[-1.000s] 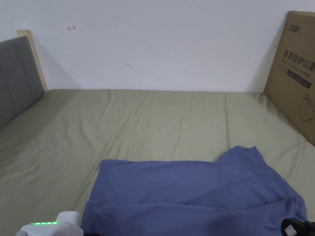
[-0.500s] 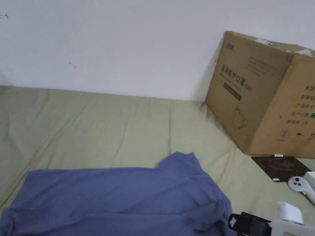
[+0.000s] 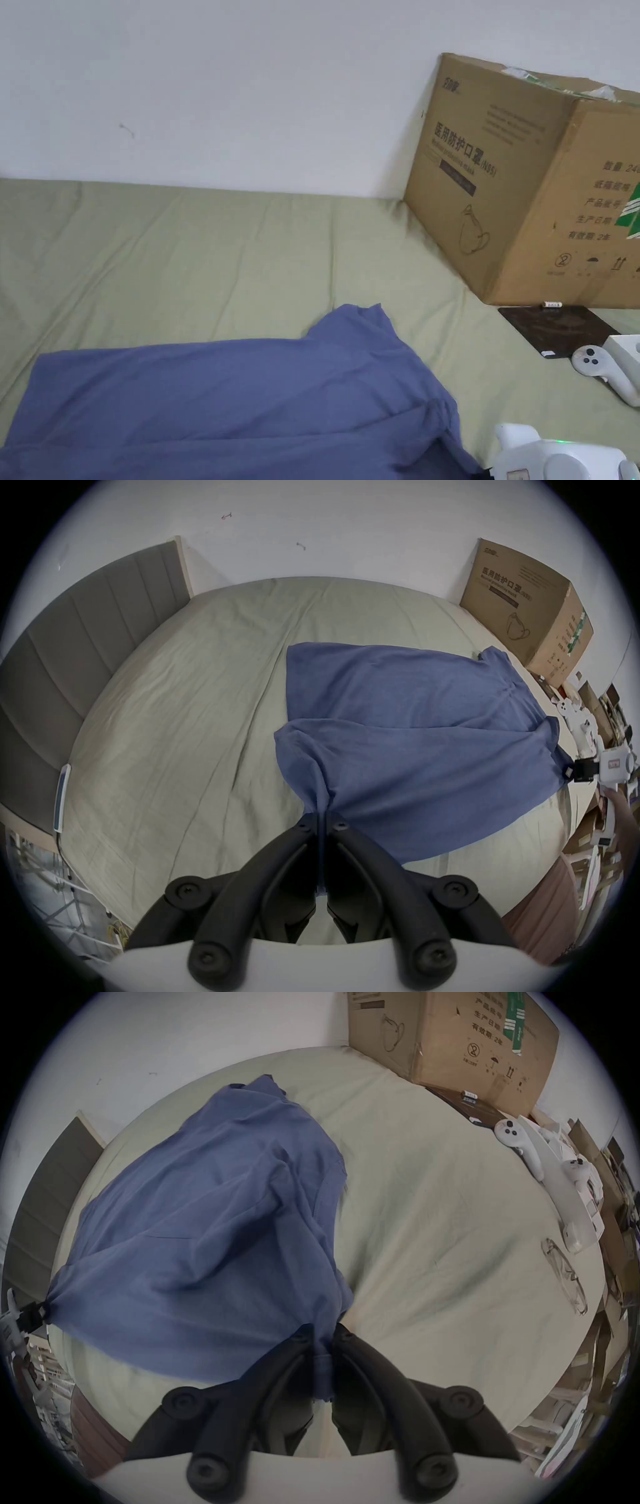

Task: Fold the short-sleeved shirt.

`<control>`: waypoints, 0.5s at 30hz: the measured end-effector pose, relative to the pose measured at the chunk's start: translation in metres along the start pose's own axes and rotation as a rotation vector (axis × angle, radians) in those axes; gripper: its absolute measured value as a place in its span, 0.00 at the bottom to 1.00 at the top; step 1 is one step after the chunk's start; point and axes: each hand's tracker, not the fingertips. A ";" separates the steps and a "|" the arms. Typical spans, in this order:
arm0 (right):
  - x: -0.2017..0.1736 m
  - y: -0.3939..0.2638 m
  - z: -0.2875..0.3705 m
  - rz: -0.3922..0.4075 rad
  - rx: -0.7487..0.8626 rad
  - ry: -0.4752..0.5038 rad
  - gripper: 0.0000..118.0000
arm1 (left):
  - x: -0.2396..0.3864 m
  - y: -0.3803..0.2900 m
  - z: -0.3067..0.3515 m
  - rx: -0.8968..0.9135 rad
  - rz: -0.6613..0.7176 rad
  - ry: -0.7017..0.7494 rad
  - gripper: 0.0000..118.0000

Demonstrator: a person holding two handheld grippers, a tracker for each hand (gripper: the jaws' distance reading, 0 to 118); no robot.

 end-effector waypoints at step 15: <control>0.024 -0.075 0.073 -0.030 -0.078 0.124 0.05 | -0.035 -0.043 0.046 -0.109 -0.051 -0.100 0.03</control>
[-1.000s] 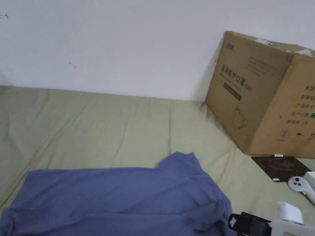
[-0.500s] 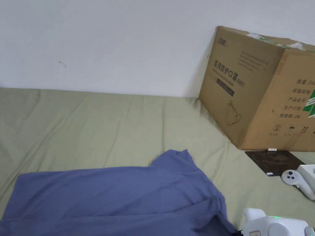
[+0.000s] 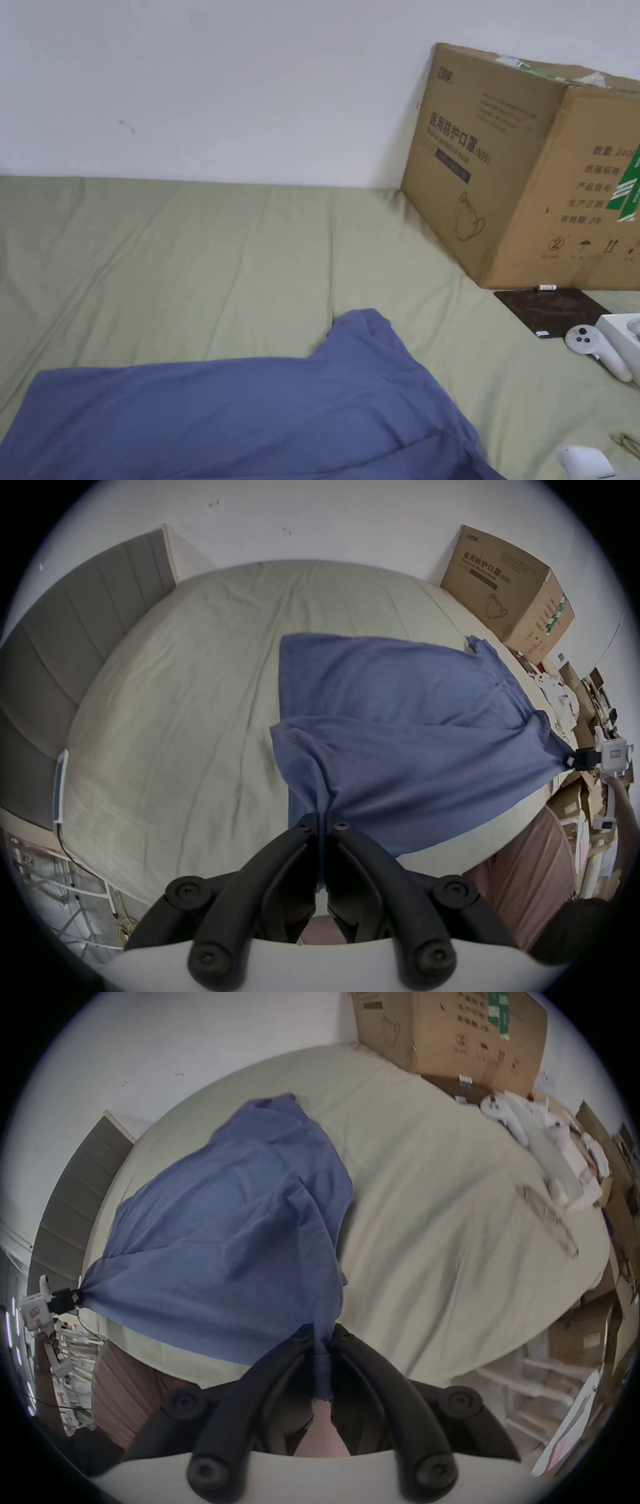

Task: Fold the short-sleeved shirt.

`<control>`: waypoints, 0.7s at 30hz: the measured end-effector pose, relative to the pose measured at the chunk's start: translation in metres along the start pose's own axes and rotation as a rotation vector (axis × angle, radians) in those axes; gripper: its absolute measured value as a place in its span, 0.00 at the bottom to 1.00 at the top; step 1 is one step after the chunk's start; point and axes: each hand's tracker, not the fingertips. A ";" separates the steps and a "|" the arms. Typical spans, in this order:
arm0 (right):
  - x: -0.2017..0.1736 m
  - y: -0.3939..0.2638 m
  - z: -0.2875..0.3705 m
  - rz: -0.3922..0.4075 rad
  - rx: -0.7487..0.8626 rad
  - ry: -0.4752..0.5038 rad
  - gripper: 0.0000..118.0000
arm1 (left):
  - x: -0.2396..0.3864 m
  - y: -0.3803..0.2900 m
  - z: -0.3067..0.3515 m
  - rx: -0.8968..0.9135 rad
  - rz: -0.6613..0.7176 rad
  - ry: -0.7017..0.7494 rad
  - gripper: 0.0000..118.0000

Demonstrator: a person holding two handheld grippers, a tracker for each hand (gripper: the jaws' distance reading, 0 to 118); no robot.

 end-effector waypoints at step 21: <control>-0.073 0.029 0.089 0.035 0.785 0.363 0.00 | 0.034 0.040 0.096 0.730 0.059 -0.109 0.01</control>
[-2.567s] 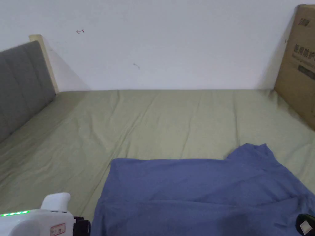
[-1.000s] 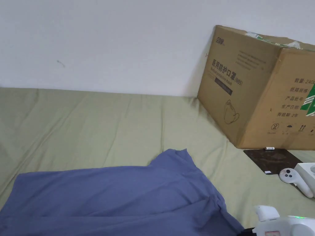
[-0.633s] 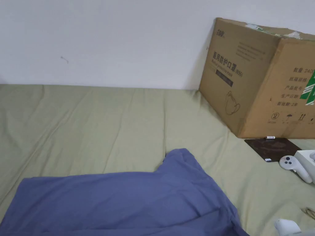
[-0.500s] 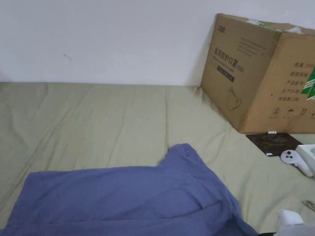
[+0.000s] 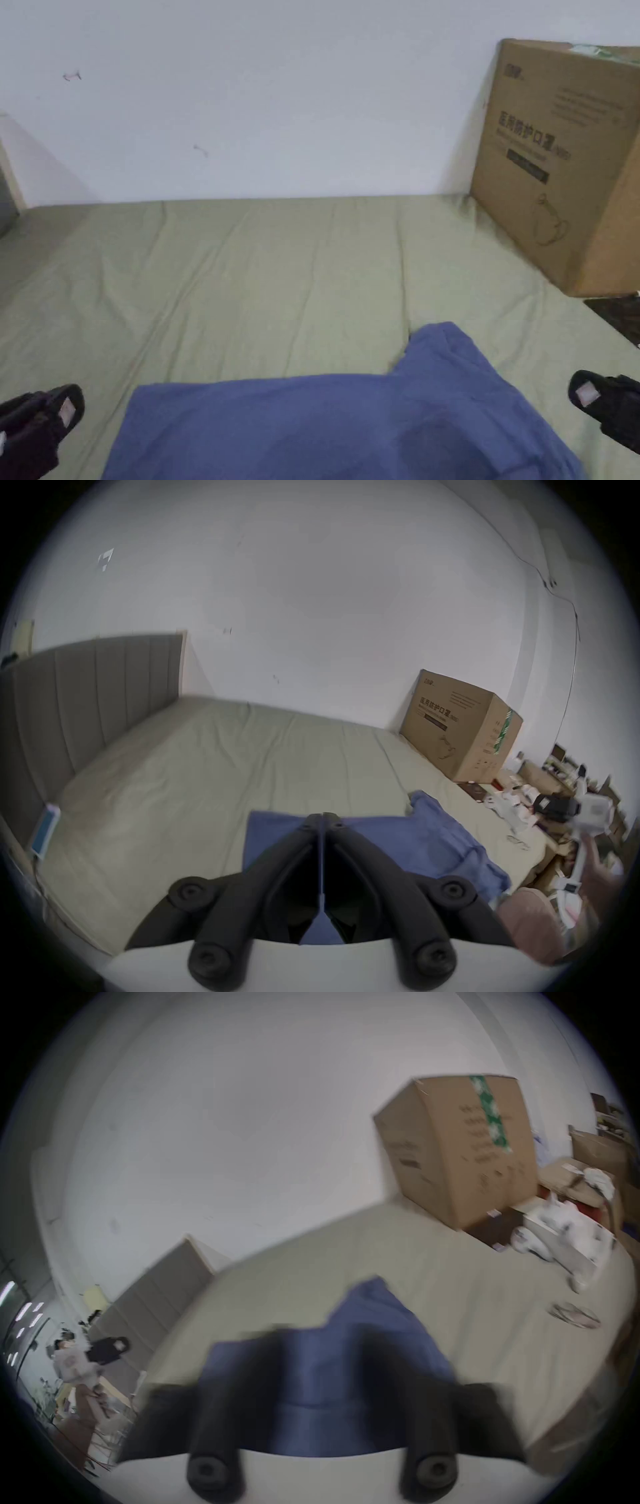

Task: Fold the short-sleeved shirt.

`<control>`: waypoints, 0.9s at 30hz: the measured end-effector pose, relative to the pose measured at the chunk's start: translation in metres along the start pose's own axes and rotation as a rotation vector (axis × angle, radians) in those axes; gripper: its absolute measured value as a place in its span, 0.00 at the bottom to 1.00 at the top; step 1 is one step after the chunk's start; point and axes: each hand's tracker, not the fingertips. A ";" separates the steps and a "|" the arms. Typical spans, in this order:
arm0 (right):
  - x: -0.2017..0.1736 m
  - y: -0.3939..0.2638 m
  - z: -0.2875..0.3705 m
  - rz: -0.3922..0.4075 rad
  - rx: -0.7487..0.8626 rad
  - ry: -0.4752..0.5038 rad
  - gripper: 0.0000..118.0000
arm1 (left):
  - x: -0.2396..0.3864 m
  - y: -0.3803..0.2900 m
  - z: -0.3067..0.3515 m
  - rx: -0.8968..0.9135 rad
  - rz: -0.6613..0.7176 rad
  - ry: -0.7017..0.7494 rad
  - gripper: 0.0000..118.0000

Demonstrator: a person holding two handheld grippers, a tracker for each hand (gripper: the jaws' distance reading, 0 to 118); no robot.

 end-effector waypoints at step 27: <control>0.000 0.018 -0.132 -0.050 -0.263 -0.043 0.00 | -0.090 -0.066 -0.308 -0.557 -0.237 0.135 0.08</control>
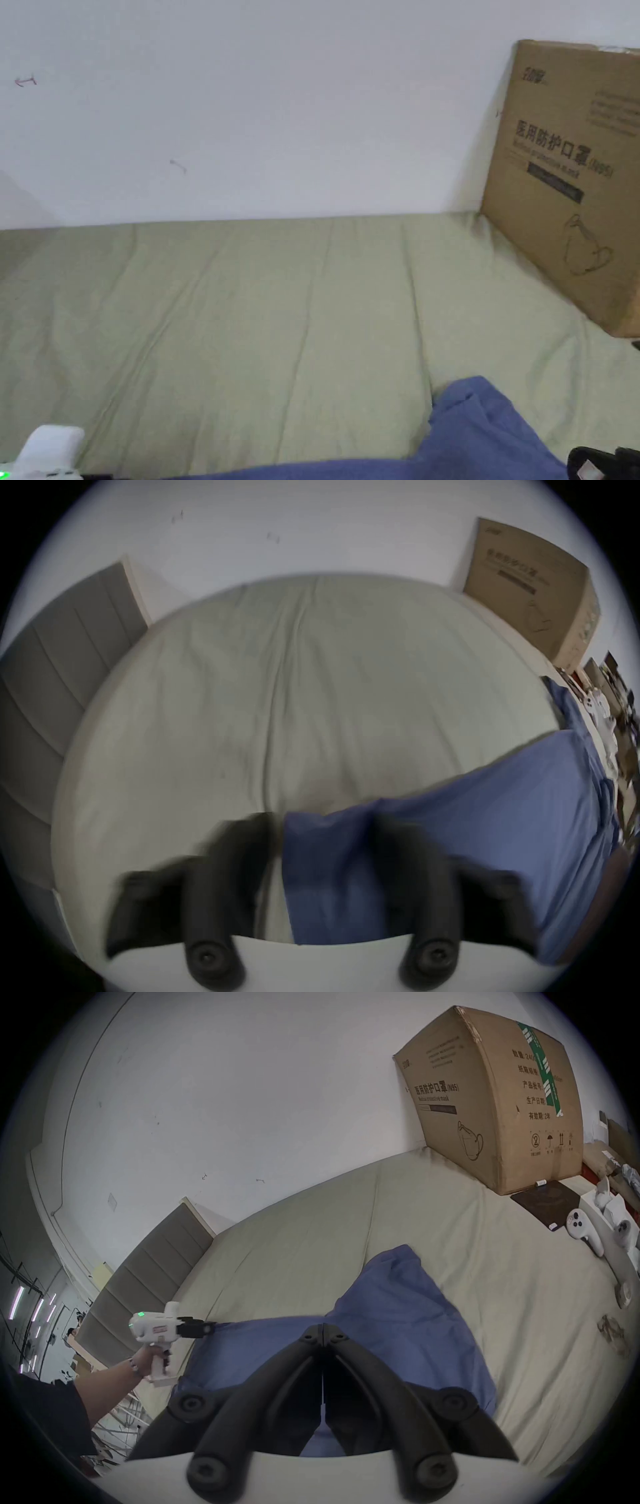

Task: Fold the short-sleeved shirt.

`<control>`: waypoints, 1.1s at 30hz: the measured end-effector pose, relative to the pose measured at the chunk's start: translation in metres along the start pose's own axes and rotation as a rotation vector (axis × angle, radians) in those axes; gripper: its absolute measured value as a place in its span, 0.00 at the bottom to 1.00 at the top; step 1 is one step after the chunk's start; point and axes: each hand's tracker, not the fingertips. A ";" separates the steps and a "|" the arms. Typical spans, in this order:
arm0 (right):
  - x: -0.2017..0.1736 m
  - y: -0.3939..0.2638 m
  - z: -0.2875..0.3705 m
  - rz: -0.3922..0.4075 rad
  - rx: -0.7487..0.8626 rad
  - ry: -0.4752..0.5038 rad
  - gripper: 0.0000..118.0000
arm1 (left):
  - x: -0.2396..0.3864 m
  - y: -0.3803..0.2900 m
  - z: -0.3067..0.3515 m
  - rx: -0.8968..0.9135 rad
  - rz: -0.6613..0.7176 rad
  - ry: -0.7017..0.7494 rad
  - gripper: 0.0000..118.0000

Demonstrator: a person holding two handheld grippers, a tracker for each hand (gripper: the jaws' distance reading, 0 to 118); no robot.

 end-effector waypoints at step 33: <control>0.073 0.099 -0.101 0.026 -0.033 -0.286 0.01 | -0.011 0.021 0.113 0.210 0.189 -0.069 0.02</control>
